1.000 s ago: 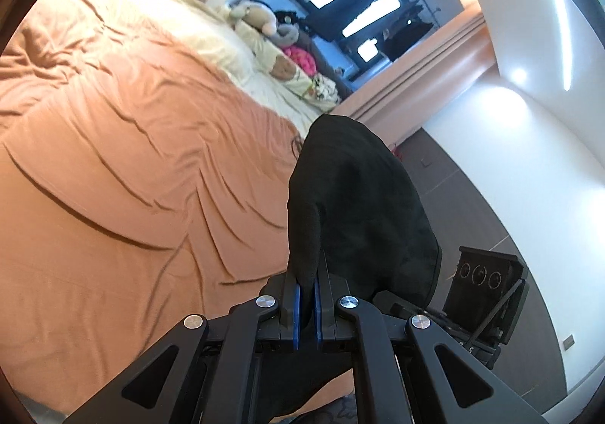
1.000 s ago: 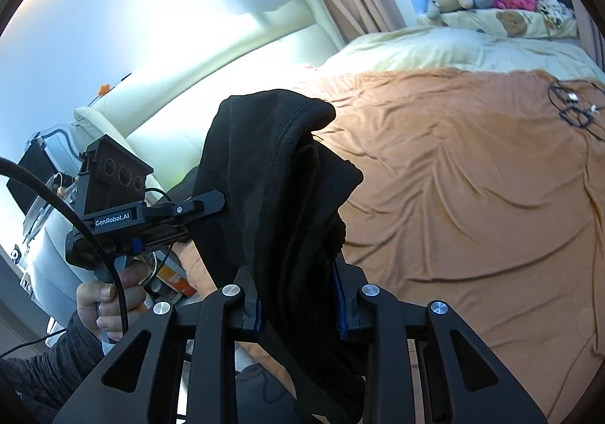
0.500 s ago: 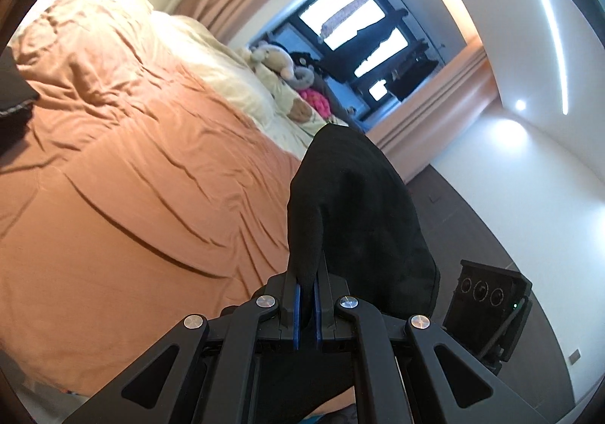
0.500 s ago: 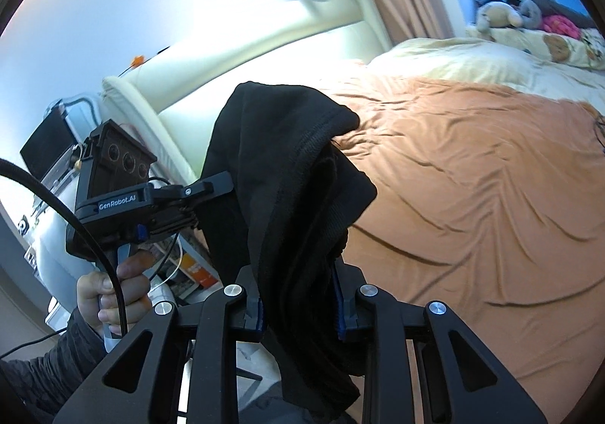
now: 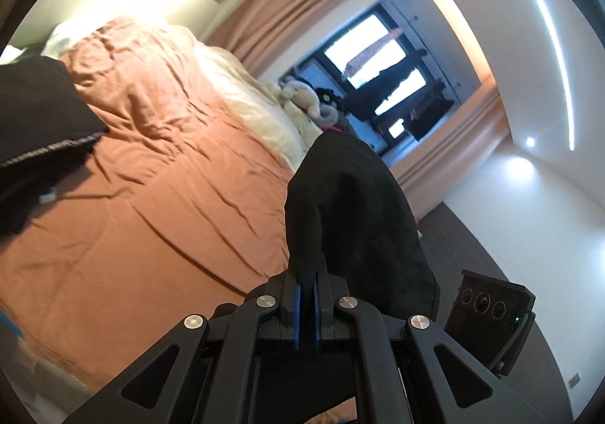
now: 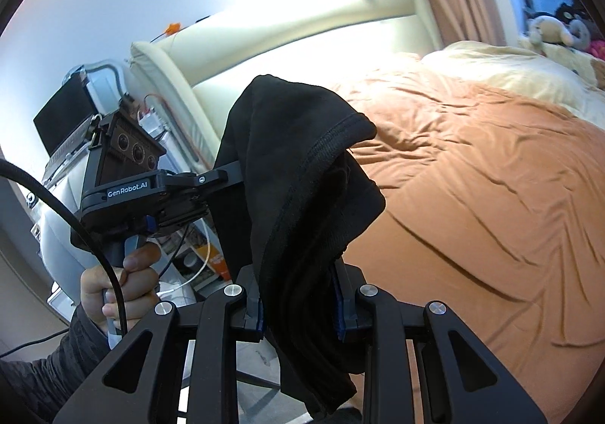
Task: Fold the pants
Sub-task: 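Lift the folded pants with both grippers and carry them toward the bed headboard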
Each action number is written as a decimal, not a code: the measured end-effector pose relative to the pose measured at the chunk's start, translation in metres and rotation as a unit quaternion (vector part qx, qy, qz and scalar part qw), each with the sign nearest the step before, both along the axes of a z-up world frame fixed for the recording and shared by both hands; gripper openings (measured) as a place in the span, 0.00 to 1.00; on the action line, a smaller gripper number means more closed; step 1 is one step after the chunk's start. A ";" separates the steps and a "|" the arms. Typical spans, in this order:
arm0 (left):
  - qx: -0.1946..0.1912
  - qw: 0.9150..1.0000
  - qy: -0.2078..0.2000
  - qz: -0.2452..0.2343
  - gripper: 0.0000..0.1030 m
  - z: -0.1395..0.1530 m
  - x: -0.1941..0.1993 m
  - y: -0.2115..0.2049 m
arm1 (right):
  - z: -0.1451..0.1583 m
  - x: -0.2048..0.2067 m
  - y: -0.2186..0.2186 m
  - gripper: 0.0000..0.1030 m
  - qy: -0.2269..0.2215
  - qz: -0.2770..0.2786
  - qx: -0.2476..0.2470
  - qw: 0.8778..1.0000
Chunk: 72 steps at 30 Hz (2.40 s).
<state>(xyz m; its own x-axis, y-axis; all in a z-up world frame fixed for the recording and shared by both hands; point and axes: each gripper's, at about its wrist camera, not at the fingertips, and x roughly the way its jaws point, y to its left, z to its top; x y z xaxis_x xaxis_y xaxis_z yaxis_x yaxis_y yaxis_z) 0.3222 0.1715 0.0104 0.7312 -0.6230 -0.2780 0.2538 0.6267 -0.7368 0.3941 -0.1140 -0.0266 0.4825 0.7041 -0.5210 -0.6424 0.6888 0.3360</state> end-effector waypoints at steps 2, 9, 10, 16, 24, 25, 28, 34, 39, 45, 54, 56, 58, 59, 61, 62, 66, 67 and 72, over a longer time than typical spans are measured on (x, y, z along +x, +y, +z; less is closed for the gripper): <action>-0.003 1.000 0.000 0.009 0.04 0.000 -0.001 0.017 | 0.000 0.006 0.012 0.22 -0.001 0.010 -0.004 1.000; -0.001 0.999 -0.008 0.047 0.04 0.003 -0.003 0.076 | -0.007 0.025 0.048 0.22 -0.003 0.039 -0.008 0.999; 0.000 0.999 -0.008 0.052 0.04 0.003 -0.003 0.083 | -0.009 0.027 0.053 0.22 -0.002 0.042 -0.008 0.999; 0.005 0.996 -0.013 0.089 0.04 0.010 -0.011 0.133 | -0.012 0.045 0.089 0.22 -0.003 0.073 -0.007 0.997; 0.025 0.990 -0.025 0.135 0.04 0.031 -0.024 0.188 | -0.014 0.059 0.122 0.22 -0.007 0.105 0.004 0.994; 0.029 0.990 -0.027 0.139 0.04 0.035 -0.025 0.194 | -0.013 0.061 0.125 0.22 -0.008 0.108 0.007 0.994; 0.036 0.987 -0.034 0.152 0.04 0.046 -0.028 0.215 | -0.012 0.066 0.140 0.22 -0.009 0.117 0.016 0.993; 0.054 0.981 -0.044 0.182 0.04 0.065 -0.026 0.253 | -0.013 0.081 0.165 0.22 -0.005 0.135 0.035 0.990; 0.071 0.977 -0.045 0.195 0.04 0.073 -0.012 0.279 | -0.019 0.095 0.182 0.22 -0.004 0.140 0.042 0.989; 0.086 0.974 -0.033 0.205 0.04 0.066 0.017 0.303 | -0.037 0.120 0.198 0.22 0.014 0.131 0.053 0.990; 0.090 0.976 -0.003 0.198 0.04 0.029 0.083 0.314 | -0.083 0.172 0.194 0.22 0.053 0.110 0.059 0.991; 0.094 0.977 0.006 0.194 0.04 0.022 0.098 0.313 | -0.093 0.186 0.187 0.22 0.067 0.104 0.063 0.990; 0.104 0.977 0.019 0.187 0.04 0.015 0.117 0.310 | -0.100 0.197 0.184 0.22 0.076 0.099 0.063 0.990; 0.108 0.976 0.026 0.185 0.04 0.011 0.126 0.309 | -0.105 0.206 0.182 0.22 0.080 0.096 0.062 0.990; 0.119 0.975 0.039 0.182 0.04 0.004 0.143 0.306 | -0.113 0.216 0.178 0.22 0.087 0.091 0.060 0.990; 0.123 0.975 0.045 0.180 0.04 -0.001 0.151 0.305 | -0.118 0.224 0.178 0.22 0.094 0.087 0.061 0.990; 0.132 0.973 0.068 0.178 0.04 -0.015 0.181 0.301 | -0.133 0.252 0.177 0.22 0.123 0.075 0.072 0.987; 0.134 0.972 0.073 0.177 0.04 -0.018 0.187 0.300 | -0.138 0.258 0.175 0.22 0.128 0.073 0.073 0.986; 0.145 0.969 0.097 0.175 0.04 -0.032 0.219 0.296 | -0.150 0.283 0.173 0.22 0.141 0.063 0.070 0.986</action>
<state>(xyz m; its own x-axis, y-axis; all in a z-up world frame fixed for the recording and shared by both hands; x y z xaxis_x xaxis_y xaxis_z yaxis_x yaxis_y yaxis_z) 0.5410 0.4676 -0.0212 0.8004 -0.2212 -0.5572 -0.1375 0.8369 -0.5297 0.6767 0.0595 -0.1764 0.2371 0.8237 -0.5151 -0.5872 0.5439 0.5995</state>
